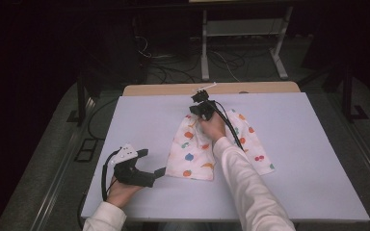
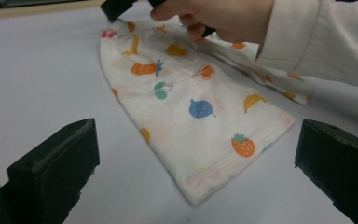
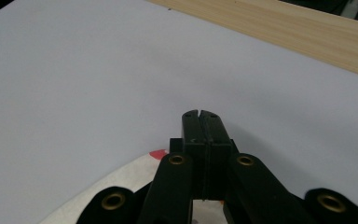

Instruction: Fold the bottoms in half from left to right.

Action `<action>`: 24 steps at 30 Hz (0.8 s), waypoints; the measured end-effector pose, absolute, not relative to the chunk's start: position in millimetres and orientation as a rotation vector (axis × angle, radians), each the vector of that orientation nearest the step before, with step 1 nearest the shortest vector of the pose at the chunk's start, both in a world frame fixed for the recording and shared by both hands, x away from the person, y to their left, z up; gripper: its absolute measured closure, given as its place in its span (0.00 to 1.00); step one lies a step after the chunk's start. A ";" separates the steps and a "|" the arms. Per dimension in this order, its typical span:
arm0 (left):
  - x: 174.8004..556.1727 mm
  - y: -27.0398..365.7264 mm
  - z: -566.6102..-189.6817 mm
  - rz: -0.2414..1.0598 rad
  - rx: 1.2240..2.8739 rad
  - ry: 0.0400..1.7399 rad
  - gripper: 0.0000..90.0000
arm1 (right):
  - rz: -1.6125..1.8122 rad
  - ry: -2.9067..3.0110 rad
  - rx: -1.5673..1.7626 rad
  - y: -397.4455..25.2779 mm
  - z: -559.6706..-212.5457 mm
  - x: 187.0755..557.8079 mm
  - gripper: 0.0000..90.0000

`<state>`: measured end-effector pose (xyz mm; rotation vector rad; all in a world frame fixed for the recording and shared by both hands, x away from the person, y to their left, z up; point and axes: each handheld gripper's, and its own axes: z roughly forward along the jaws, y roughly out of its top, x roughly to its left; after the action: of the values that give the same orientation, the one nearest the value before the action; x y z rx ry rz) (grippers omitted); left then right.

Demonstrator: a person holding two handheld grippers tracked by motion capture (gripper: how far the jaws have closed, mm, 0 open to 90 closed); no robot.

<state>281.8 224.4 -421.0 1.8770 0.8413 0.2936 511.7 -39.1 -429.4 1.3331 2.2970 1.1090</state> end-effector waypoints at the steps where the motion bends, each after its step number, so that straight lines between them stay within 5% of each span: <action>1: 281.9 224.5 -421.2 0.288 1.879 0.852 0.00 | 1.114 2.297 1.338 -40.2 -429.5 511.2 0.99; 24: 300.4 213.7 -423.1 0.098 1.986 1.037 0.00 | 1.162 2.274 1.328 -46.2 -423.9 500.5 0.99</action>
<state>300.4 213.7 -423.1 1.9861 1.0366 0.0976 500.5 -46.2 -423.9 1.3282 2.2740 1.1624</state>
